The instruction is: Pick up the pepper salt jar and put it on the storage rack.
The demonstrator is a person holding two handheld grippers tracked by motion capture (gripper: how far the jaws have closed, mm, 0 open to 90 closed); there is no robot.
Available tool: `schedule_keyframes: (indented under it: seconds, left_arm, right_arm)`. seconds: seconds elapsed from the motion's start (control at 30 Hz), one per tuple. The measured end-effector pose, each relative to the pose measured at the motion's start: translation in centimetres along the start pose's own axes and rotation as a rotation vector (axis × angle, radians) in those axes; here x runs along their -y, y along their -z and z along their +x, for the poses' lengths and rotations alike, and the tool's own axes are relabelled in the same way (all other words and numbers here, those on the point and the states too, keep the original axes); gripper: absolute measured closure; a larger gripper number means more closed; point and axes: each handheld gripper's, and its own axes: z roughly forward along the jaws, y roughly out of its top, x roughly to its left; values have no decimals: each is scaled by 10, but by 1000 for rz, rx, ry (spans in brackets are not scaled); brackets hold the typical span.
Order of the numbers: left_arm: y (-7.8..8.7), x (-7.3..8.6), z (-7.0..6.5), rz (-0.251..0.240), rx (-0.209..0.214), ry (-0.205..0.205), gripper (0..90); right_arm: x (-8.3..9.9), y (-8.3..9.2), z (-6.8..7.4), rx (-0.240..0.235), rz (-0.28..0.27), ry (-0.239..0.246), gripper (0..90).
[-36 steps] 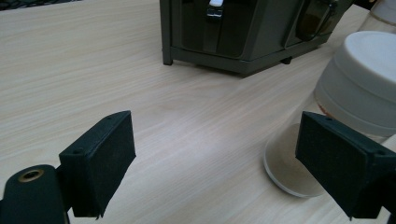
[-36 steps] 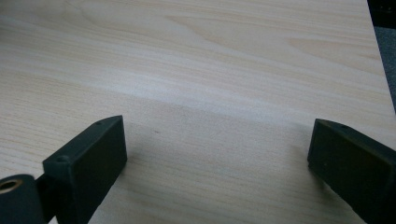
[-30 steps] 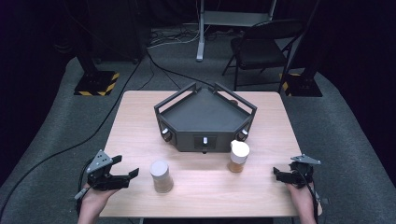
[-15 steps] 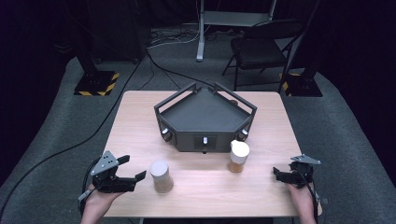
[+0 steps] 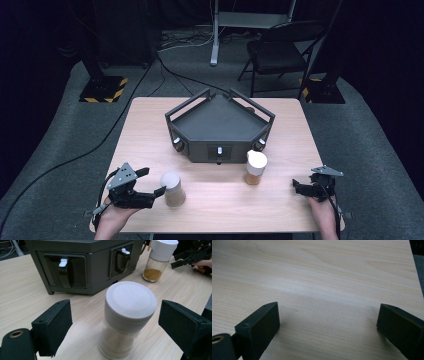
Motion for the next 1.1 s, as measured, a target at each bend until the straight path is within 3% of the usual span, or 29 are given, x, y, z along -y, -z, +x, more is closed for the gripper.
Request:
schedule_keyframes:
  seconds: [0.87,1.1]
  left_arm:
    - [-33,5,-13,19,2,-25,114]
    - [-46,9,-18,21,-23,-18,114]
  right_arm:
    - [0,0,0,-2,0,3,37]
    - [0,0,0,-2,0,3,36]
